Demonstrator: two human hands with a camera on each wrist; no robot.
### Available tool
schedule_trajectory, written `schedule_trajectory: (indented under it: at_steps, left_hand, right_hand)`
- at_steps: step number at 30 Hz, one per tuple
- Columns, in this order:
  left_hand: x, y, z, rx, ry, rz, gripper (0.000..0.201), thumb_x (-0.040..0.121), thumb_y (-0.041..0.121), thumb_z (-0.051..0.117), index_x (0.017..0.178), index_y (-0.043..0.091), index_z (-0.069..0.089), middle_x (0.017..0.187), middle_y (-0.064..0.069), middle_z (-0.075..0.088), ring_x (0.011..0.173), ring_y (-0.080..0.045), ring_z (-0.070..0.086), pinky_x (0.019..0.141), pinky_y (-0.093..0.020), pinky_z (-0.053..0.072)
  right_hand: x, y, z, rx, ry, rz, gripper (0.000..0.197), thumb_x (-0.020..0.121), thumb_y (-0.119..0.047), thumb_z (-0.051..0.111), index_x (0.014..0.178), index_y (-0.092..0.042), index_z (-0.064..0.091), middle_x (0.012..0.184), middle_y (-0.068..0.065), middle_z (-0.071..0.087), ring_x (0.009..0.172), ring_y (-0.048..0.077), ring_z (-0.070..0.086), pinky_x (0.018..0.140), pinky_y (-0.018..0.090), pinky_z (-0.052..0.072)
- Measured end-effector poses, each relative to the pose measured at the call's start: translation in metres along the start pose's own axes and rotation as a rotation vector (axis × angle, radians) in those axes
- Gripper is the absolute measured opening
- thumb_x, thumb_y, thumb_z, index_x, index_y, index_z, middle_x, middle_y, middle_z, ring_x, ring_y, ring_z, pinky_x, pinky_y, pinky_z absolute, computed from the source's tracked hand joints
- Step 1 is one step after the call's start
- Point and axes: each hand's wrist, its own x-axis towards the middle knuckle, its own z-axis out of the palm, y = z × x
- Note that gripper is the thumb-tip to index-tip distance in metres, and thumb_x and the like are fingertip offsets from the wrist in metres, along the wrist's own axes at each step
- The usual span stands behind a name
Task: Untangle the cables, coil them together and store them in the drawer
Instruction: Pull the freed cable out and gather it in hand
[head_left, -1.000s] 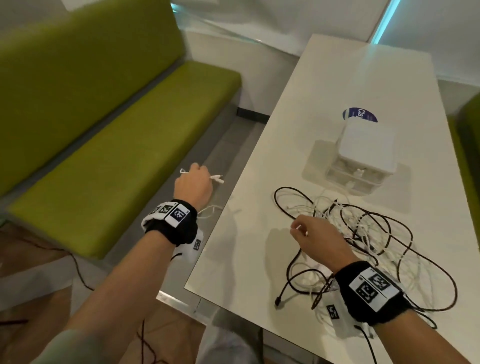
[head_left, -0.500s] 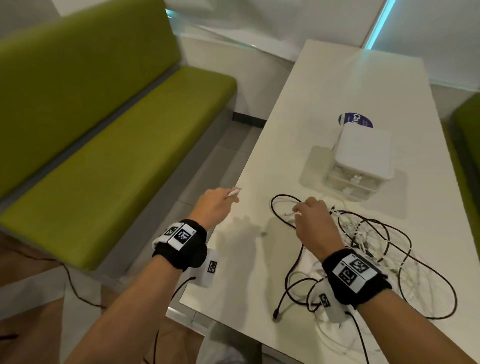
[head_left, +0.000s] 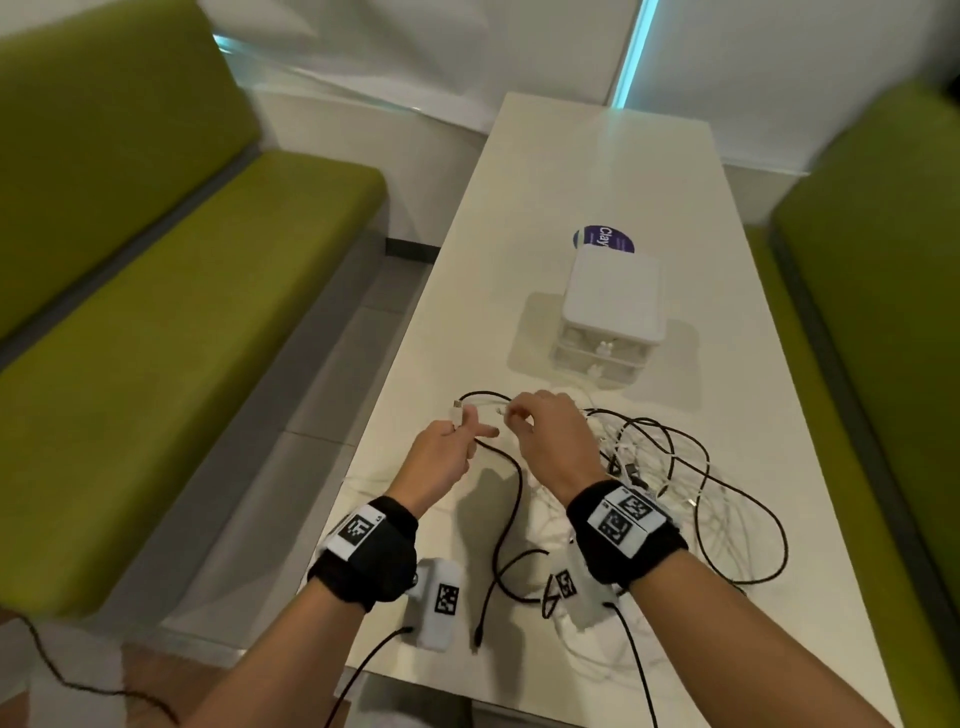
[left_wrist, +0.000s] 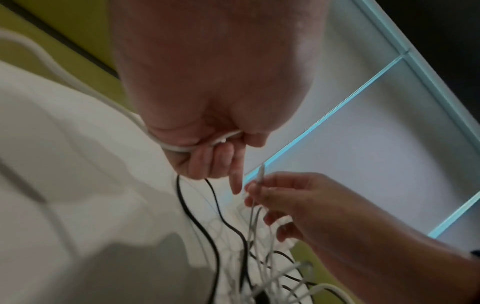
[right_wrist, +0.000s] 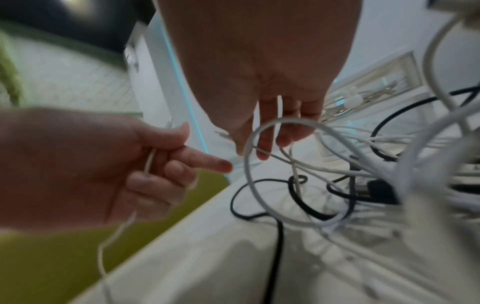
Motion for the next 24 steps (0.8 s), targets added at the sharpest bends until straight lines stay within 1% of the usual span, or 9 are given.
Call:
schedule_trajectory:
  at_steps: [2, 3, 4, 6, 10, 12, 17, 20, 24]
  left_hand:
    - [0.0, 0.008, 0.012, -0.014, 0.027, 0.067, 0.051, 0.099, 0.056, 0.035, 0.101, 0.008, 0.052, 0.065, 0.006, 0.061, 0.047, -0.008, 0.031, 0.052, -0.025, 0.027]
    - [-0.002, 0.014, 0.018, -0.021, 0.031, 0.106, 0.06, 0.098, 0.057, 0.037, 0.073, 0.007, 0.06, 0.065, 0.002, 0.054, 0.049, -0.009, 0.029, 0.053, -0.027, 0.027]
    - [-0.004, 0.019, 0.025, -0.022, 0.023, 0.152, 0.048, 0.097, 0.058, 0.039, 0.066, 0.022, 0.046, 0.062, 0.003, 0.043, 0.051, -0.009, 0.028, 0.055, -0.029, 0.026]
    - [-0.01, 0.032, 0.038, -0.03, -0.017, 0.237, 0.045, 0.097, 0.055, 0.039, 0.072, 0.019, 0.047, 0.058, 0.015, 0.035, 0.052, -0.005, 0.031, 0.056, -0.026, 0.028]
    - [-0.014, 0.043, 0.054, 0.009, -0.054, 0.326, 0.03, 0.099, 0.045, 0.041, 0.095, 0.028, 0.067, 0.057, 0.029, 0.053, 0.057, 0.01, 0.05, 0.055, -0.01, 0.036]
    - [-0.011, 0.04, 0.057, -0.012, -0.061, 0.338, 0.036, 0.095, 0.051, 0.045, 0.102, 0.026, 0.07, 0.061, 0.024, 0.054, 0.058, 0.006, 0.049, 0.057, -0.012, 0.036]
    - [-0.008, 0.034, 0.064, 0.057, -0.05, 0.383, 0.04, 0.091, 0.059, 0.047, 0.088, 0.028, 0.073, 0.074, 0.017, 0.059, 0.069, 0.0, 0.052, 0.065, -0.015, 0.036]
    - [-0.008, 0.034, 0.071, 0.136, -0.021, 0.378, 0.056, 0.085, 0.066, 0.042, 0.093, 0.017, 0.068, 0.099, -0.011, 0.057, 0.087, -0.012, 0.057, 0.071, -0.02, 0.04]
    - [-0.012, 0.04, 0.078, 0.122, -0.002, 0.336, 0.063, 0.084, 0.066, 0.043, 0.094, 0.005, 0.057, 0.083, -0.001, 0.054, 0.072, -0.008, 0.054, 0.06, -0.014, 0.042]
  right_hand:
    - [-0.006, -0.002, -0.014, 0.172, 0.116, 0.003, 0.012, 0.093, -0.025, 0.063, 0.093, -0.021, 0.074, 0.089, -0.005, 0.072, 0.089, 0.019, 0.06, 0.076, 0.033, 0.044]
    - [-0.01, -0.003, -0.022, 0.261, 0.156, 0.016, 0.01, 0.091, -0.026, 0.067, 0.092, -0.019, 0.075, 0.086, -0.005, 0.073, 0.084, 0.016, 0.062, 0.075, 0.029, 0.046]
    - [-0.014, -0.004, -0.029, 0.343, 0.18, 0.034, 0.011, 0.09, -0.027, 0.07, 0.091, -0.018, 0.075, 0.083, -0.005, 0.074, 0.079, 0.011, 0.064, 0.072, 0.024, 0.046]
    - [-0.021, -0.006, -0.042, 0.449, 0.2, 0.058, 0.012, 0.088, -0.028, 0.072, 0.087, -0.016, 0.074, 0.078, -0.007, 0.073, 0.073, 0.004, 0.066, 0.068, 0.019, 0.049]
    - [-0.031, 0.0, -0.053, 0.554, 0.172, 0.053, 0.018, 0.084, -0.004, 0.063, 0.082, -0.018, 0.075, 0.078, -0.009, 0.074, 0.077, 0.004, 0.069, 0.074, 0.029, 0.055]
    - [-0.036, 0.005, -0.053, 0.568, 0.158, 0.025, 0.03, 0.079, 0.004, 0.055, 0.086, -0.018, 0.075, 0.085, -0.01, 0.076, 0.086, 0.007, 0.07, 0.082, 0.036, 0.057]
    - [-0.051, 0.012, -0.051, 0.584, 0.146, -0.008, 0.03, 0.086, 0.007, 0.051, 0.095, -0.012, 0.072, 0.092, -0.004, 0.074, 0.089, 0.01, 0.068, 0.084, 0.033, 0.055]
    - [-0.056, 0.018, -0.05, 0.644, 0.135, 0.015, 0.026, 0.089, 0.006, 0.053, 0.099, -0.011, 0.07, 0.095, -0.003, 0.074, 0.093, 0.016, 0.069, 0.087, 0.04, 0.056]
    - [-0.061, 0.018, -0.049, 0.713, 0.085, 0.051, 0.022, 0.091, 0.006, 0.055, 0.107, -0.01, 0.056, 0.102, 0.002, 0.073, 0.094, 0.013, 0.07, 0.083, 0.035, 0.058]
